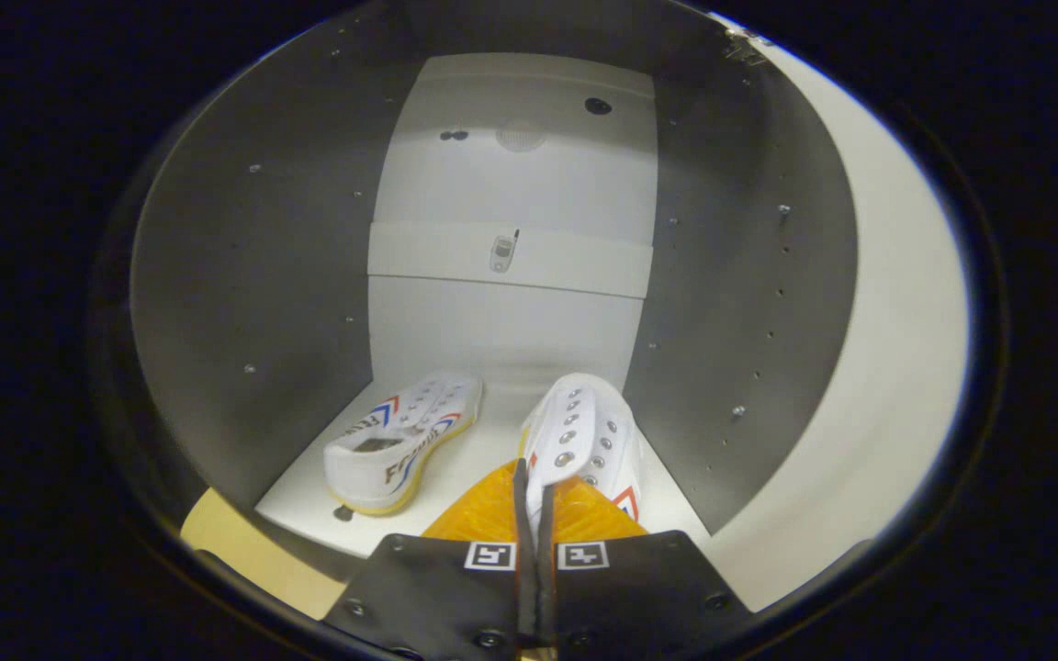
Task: Open the shoe cabinet door, grab the shoes and put them into the shoe cabinet, then close the shoe cabinet door.
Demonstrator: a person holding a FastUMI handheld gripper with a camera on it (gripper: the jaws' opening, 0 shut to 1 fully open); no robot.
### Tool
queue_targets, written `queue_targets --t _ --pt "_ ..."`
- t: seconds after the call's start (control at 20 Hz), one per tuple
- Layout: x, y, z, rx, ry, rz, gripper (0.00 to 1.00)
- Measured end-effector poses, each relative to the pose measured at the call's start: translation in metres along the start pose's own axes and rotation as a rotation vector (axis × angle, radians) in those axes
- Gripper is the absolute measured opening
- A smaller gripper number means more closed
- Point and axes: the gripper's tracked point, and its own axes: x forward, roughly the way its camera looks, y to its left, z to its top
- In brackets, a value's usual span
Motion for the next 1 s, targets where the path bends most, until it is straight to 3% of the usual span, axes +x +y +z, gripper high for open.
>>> queue_targets --t 0.4,0.8,0.85,1.0 --pt "0.069 -0.004 -0.016 -0.088 0.084 0.024 0.02" --pt "0.076 -0.006 -0.021 -0.119 0.093 0.006 0.05" --pt "0.075 -0.009 -0.022 -0.147 0.087 -0.012 0.07" --pt "0.063 -0.011 -0.018 -0.182 0.048 -0.042 0.28"
